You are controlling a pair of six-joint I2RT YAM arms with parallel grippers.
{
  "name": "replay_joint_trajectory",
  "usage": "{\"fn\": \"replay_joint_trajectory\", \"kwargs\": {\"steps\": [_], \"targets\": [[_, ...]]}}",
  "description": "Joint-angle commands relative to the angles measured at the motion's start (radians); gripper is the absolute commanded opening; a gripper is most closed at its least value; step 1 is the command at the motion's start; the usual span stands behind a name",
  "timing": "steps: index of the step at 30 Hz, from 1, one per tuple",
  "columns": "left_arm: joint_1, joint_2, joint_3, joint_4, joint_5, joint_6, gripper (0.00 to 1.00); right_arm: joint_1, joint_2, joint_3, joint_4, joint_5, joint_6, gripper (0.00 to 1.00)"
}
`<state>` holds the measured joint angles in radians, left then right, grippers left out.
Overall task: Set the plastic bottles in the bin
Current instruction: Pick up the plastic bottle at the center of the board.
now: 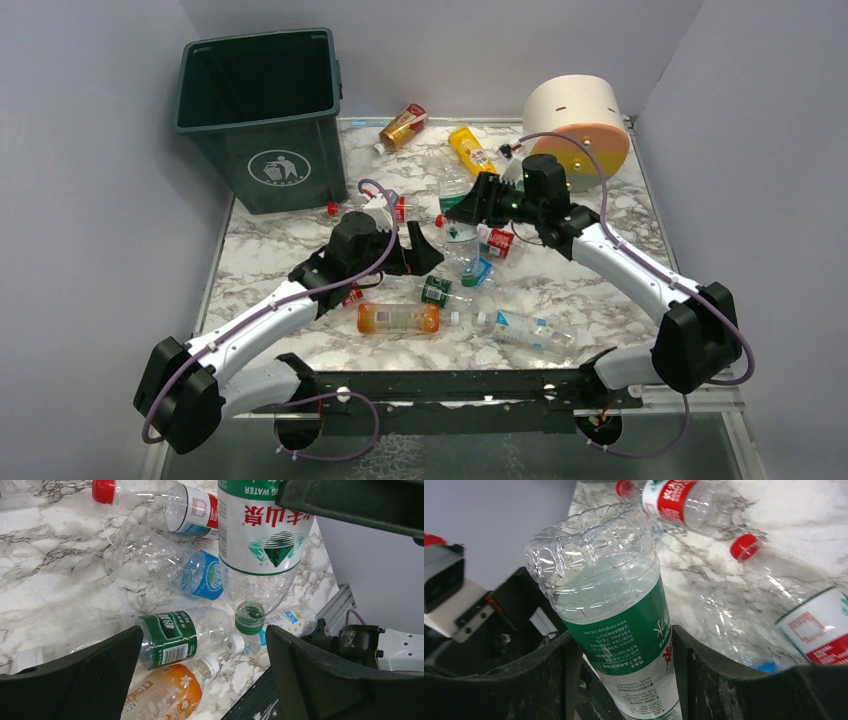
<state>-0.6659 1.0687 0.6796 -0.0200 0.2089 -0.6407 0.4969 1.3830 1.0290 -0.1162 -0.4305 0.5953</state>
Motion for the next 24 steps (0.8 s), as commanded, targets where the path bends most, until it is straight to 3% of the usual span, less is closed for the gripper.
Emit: {"fn": "replay_joint_trajectory", "kwargs": {"steps": [1,13,24], "targets": [[-0.015,0.005,0.017,0.082,-0.049,-0.023,0.99,0.015,0.017,-0.012,0.167,-0.08,0.124,0.56],[-0.109,-0.008,0.013,0.232,-0.168,-0.003,0.99,0.035,0.042,-0.067,0.35,-0.166,0.3,0.56],[-0.169,0.012,0.04,0.225,-0.299,0.031,0.95,0.055,0.031,-0.091,0.406,-0.2,0.358,0.56]]}}
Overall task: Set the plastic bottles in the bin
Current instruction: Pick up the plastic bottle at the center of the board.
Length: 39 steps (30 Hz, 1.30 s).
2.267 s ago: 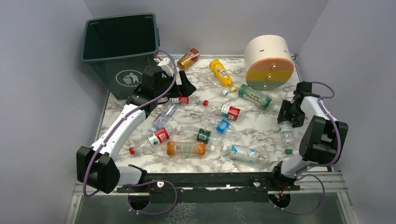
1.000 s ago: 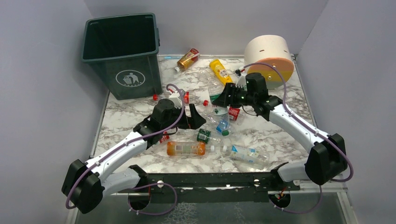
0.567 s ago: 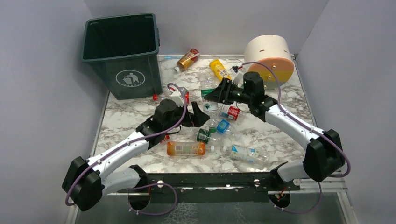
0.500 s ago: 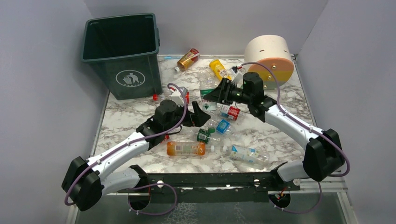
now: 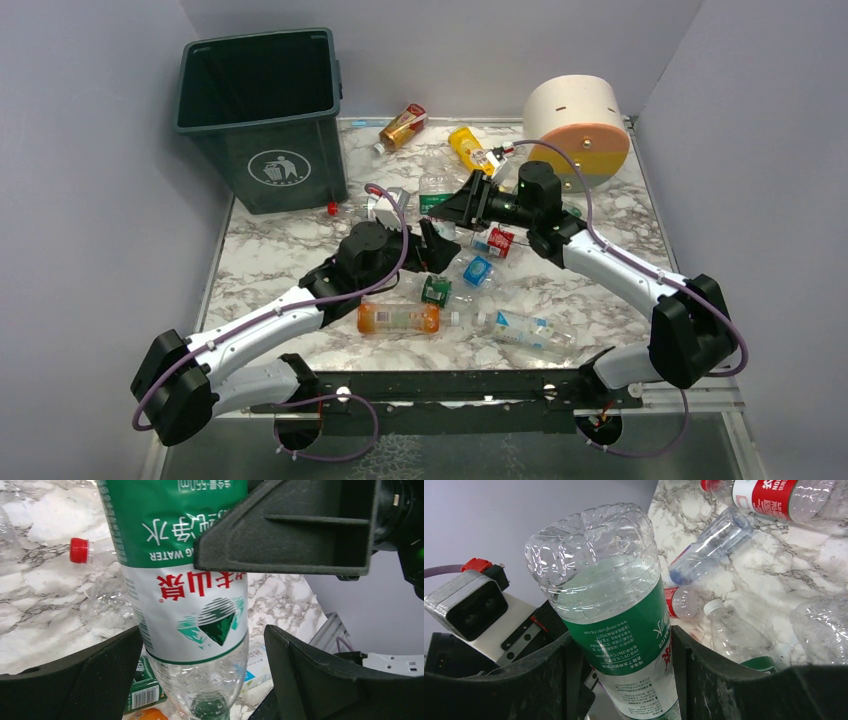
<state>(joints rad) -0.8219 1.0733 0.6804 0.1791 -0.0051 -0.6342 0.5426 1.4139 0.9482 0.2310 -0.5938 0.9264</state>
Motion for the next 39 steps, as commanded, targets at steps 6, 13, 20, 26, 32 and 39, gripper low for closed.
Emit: {"fn": "replay_joint_trajectory", "kwargs": {"steps": [6,13,20,26,32,39], "targets": [[-0.019,0.008,0.056,-0.015,-0.118,0.036,0.77,0.01,0.004,-0.011,0.06,-0.043,0.027,0.57],[-0.023,-0.01,0.062,-0.05,-0.157,0.046,0.71,0.011,0.011,0.003,0.041,-0.047,0.014,0.6],[-0.023,-0.01,0.063,-0.064,-0.177,0.059,0.6,0.011,0.02,0.002,0.034,-0.057,0.008,0.64],[-0.023,-0.009,0.071,-0.079,-0.189,0.074,0.59,0.011,0.002,0.007,-0.008,-0.044,-0.022,0.81],[-0.023,-0.009,0.094,-0.112,-0.209,0.086,0.58,0.011,-0.049,0.039,-0.11,0.014,-0.076,0.99],[-0.023,-0.018,0.167,-0.188,-0.27,0.139,0.58,0.009,-0.167,0.108,-0.294,0.176,-0.175,0.99]]}}
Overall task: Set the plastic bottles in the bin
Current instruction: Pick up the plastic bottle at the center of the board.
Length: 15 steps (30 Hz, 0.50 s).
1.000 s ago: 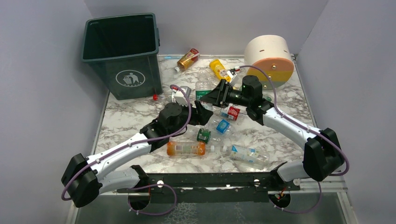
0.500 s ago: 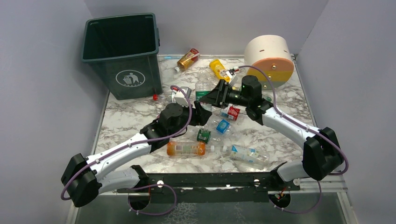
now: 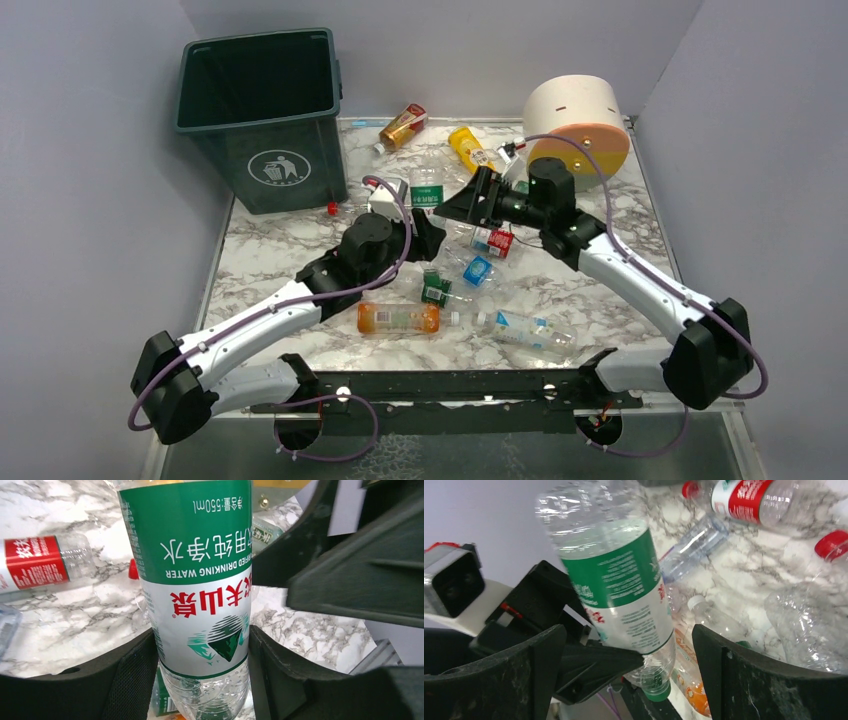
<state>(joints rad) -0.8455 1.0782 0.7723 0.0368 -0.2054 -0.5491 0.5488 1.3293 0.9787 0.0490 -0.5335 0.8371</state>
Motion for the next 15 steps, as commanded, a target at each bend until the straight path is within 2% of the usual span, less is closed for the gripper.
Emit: {"fn": "replay_joint_trajectory", "kwargs": {"steps": [1,9,15], "targets": [[0.001,-0.021,0.097,-0.061,-0.08,0.064,0.58,0.003,-0.098,0.089,-0.132,0.133,-0.1,0.99],[0.076,0.058,0.379,-0.196,-0.122,0.195,0.6,0.003,-0.177,0.096,-0.204,0.196,-0.147,0.99],[0.277,0.166,0.625,-0.262,-0.013,0.244,0.61,0.003,-0.21,0.029,-0.181,0.169,-0.132,0.99]]}}
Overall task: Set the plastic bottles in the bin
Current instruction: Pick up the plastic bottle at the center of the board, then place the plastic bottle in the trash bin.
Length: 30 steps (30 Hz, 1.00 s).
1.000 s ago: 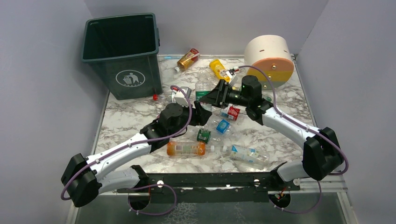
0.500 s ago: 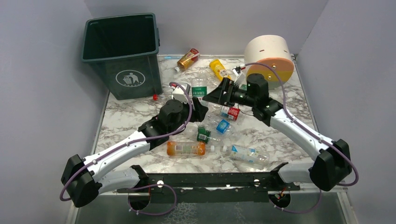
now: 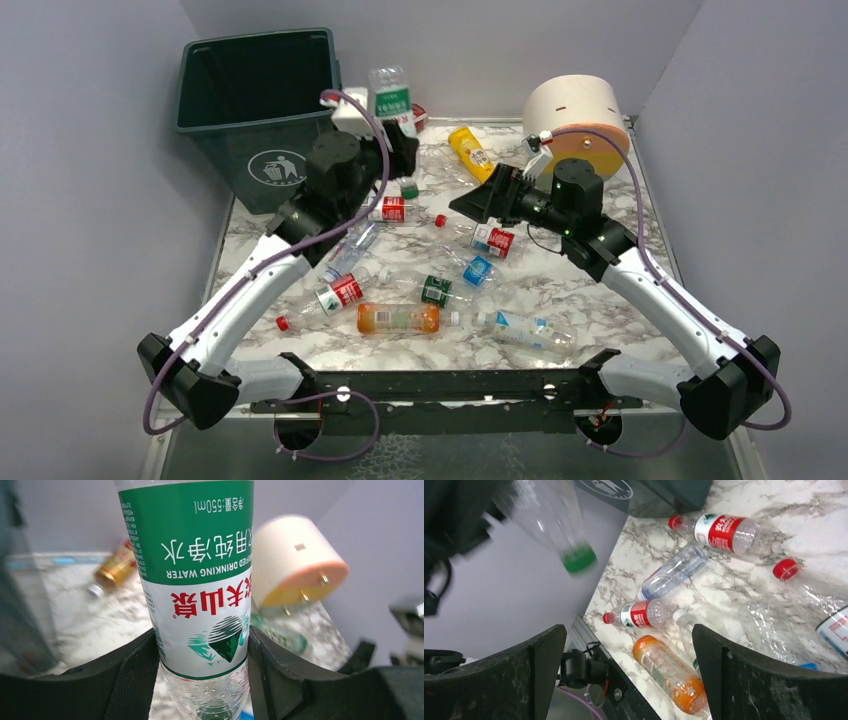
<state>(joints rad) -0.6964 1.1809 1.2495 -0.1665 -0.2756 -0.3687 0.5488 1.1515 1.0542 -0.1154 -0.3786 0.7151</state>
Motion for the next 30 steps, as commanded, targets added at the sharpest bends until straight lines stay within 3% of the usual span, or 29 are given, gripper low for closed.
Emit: {"fn": "replay_joint_trajectory", "kwargs": {"steps": [1,14,20,28,30], "targets": [[0.159,0.078,0.182,-0.059,0.071,0.07,0.61,0.003,-0.039,-0.056,-0.014,0.013,-0.01,0.99],[0.575,0.285,0.624,-0.068,0.205,0.036,0.63,0.003,-0.154,-0.209,-0.017,0.006,-0.032,1.0],[0.797,0.38,0.636,-0.034,0.305,-0.064,0.64,0.003,-0.172,-0.213,-0.037,0.01,-0.049,0.99],[0.868,0.491,0.575,0.003,0.384,-0.082,0.84,0.003,-0.167,-0.197,-0.064,0.021,-0.088,1.0],[0.87,0.511,0.601,-0.032,0.417,-0.08,0.93,0.003,-0.162,-0.196,-0.066,0.021,-0.096,1.0]]}}
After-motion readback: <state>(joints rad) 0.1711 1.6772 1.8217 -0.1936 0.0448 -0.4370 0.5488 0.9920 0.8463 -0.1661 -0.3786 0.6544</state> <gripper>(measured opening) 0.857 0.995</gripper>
